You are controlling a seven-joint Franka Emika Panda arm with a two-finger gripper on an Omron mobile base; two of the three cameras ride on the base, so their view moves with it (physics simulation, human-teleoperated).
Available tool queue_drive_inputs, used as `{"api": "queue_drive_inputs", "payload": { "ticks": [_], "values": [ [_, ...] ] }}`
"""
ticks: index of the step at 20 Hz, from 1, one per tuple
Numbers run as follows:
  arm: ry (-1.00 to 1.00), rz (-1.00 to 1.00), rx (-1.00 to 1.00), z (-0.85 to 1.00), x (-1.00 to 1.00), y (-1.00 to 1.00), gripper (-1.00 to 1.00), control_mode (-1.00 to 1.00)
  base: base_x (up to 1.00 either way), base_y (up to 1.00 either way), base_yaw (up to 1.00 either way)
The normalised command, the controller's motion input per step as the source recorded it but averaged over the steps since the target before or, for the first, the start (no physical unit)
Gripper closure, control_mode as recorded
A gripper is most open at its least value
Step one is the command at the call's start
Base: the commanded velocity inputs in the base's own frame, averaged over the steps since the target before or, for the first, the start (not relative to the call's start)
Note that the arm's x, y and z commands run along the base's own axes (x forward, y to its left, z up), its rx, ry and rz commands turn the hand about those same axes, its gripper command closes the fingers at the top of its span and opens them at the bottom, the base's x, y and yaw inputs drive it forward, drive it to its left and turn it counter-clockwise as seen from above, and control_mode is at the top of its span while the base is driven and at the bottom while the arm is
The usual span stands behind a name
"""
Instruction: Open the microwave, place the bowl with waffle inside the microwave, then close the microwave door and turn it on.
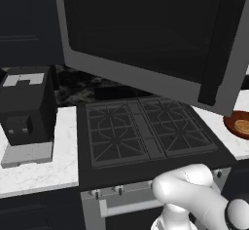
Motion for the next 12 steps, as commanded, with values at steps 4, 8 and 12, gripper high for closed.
{"api": "queue_drive_inputs", "payload": {
  "ticks": [4,8,12],
  "values": [
    [-0.1,0.19,0.03,0.12,-0.41,0.46,-1.0,-1.0,0.0,0.0,0.0],
    [-0.13,0.13,0.01,0.28,-0.56,0.59,-1.0,-1.0,0.0,0.0,0.0],
    [-0.11,0.12,0.0,0.32,-0.75,0.69,-1.0,-1.0,0.0,0.0,0.0]
  ]
}}
